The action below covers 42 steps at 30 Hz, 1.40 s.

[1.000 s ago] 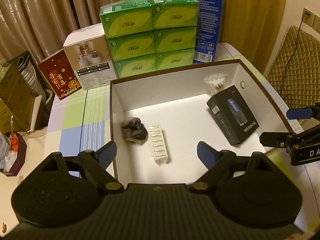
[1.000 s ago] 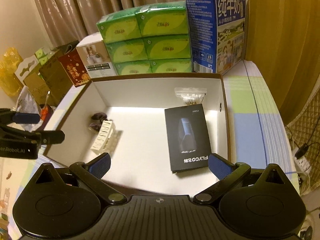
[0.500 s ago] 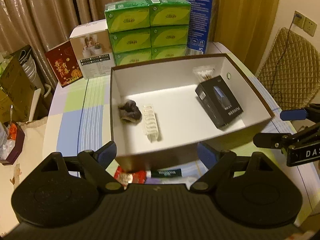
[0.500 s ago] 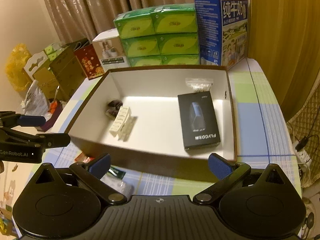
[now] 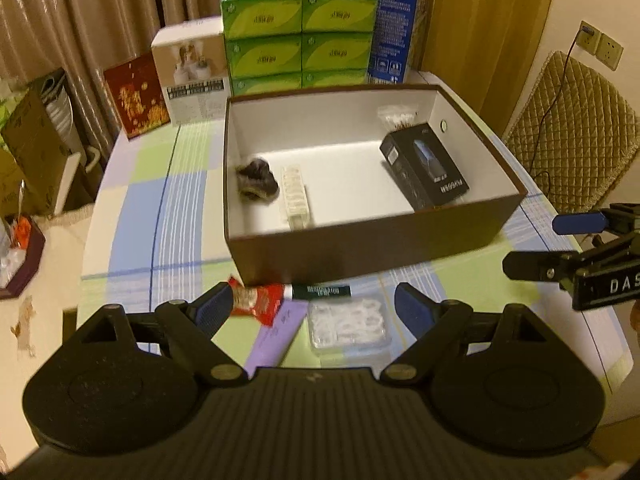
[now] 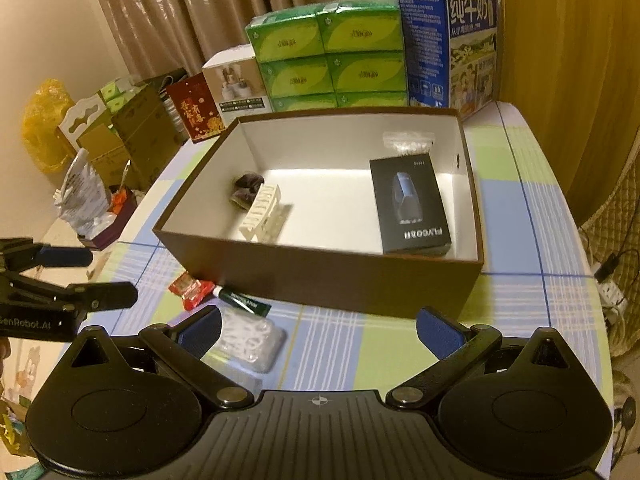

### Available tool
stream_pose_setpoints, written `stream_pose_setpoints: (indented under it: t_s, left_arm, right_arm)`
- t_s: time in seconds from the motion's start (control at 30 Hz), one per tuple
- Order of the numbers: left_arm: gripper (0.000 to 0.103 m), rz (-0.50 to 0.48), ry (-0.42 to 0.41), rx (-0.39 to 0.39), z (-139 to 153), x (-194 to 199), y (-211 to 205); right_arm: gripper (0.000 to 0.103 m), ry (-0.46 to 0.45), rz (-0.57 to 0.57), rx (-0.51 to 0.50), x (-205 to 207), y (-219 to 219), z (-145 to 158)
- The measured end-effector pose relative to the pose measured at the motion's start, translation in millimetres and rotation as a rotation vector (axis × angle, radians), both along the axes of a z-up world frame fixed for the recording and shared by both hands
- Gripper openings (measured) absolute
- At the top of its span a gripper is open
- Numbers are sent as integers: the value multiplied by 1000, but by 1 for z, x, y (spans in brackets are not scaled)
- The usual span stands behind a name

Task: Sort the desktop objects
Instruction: 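Withdraw both tools from the box toward the remaining items, then grasp the small white bottle with the left tool while the right tool approaches the clear plastic cup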

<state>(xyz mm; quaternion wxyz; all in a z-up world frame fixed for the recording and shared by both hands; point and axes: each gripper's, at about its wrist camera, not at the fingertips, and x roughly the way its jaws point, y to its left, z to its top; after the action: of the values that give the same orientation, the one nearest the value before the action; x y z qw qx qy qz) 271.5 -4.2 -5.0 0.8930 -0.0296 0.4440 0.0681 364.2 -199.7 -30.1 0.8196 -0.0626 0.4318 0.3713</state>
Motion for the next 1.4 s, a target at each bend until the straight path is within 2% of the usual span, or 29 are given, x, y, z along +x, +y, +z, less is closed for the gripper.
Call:
stream_pose_setpoints:
  t_s: [0.37, 0.63, 0.87, 1.4]
  left_arm:
    - [85, 17, 31, -3, -24, -33, 0]
    - [85, -15, 25, 0, -37, -51, -4]
    - [84, -31, 56, 21, -54, -61, -6]
    - [73, -61, 152, 2, -99, -69, -5]
  right_arm:
    - [101, 49, -1, -39, -20, -10, -26]
    - [101, 59, 15, -61, -35, -9, -39]
    - [101, 84, 40, -85, -46, -4, -55]
    - [101, 124, 6, -127, -48, 1, -84]
